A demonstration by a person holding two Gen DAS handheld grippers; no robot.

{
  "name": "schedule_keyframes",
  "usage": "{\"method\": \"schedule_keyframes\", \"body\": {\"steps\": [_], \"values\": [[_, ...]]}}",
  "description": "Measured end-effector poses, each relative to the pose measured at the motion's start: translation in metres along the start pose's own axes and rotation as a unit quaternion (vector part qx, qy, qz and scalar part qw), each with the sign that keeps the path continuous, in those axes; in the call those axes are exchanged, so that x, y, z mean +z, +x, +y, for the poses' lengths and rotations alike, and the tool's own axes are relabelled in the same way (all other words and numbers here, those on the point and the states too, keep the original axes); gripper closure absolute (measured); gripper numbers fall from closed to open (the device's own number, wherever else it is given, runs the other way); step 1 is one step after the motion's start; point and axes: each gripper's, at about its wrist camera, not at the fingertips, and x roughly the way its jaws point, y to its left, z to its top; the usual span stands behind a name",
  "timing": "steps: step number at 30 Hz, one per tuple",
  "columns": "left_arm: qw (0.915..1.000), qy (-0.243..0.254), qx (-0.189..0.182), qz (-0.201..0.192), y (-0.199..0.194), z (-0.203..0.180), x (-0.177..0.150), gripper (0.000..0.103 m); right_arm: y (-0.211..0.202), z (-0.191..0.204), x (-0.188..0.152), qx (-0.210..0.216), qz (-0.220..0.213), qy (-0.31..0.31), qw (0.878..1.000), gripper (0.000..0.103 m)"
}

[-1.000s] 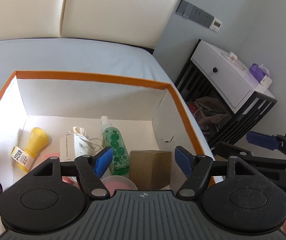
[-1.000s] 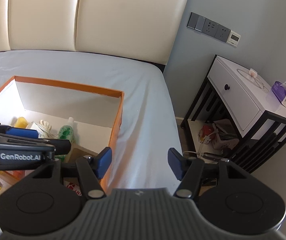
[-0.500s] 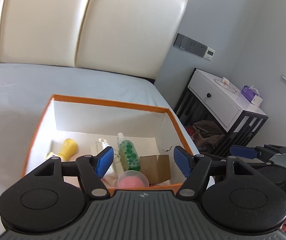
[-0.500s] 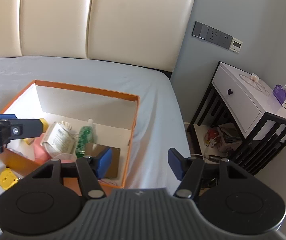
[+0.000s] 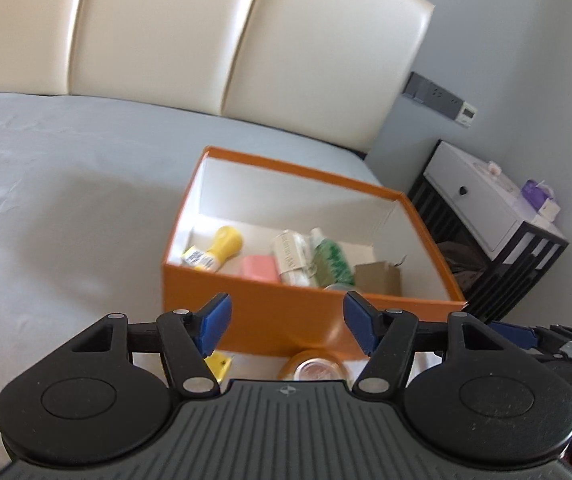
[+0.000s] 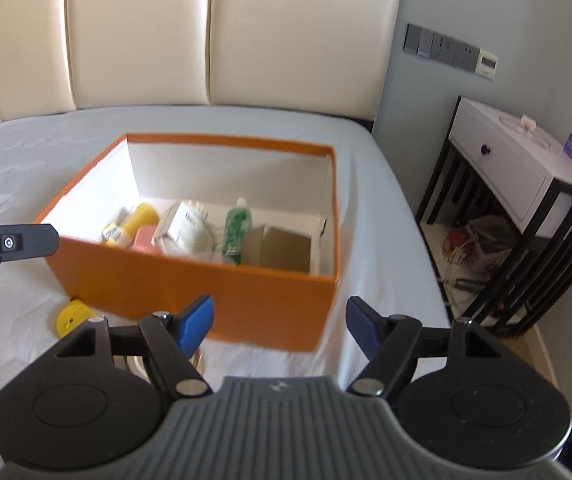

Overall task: Organize rigid objects
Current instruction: 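Withdraw both grippers toward the yellow tape measure and gold jar, then grasp the gold-lidded jar with the right gripper while the left grasps the yellow tape measure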

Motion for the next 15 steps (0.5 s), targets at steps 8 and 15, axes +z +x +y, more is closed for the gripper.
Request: {"method": "schedule_keyframes", "body": {"steps": [8,15], "values": [[0.9982,-0.020,0.050,0.026,0.009,0.030,-0.018,0.028,0.020,0.032,-0.028,0.021,0.039,-0.005,0.999,0.030],[0.9952,-0.056,0.068,0.043,0.017,0.054,-0.031,0.027,0.042,0.054,-0.043,0.035,0.069,-0.007,0.997,0.025]]}}
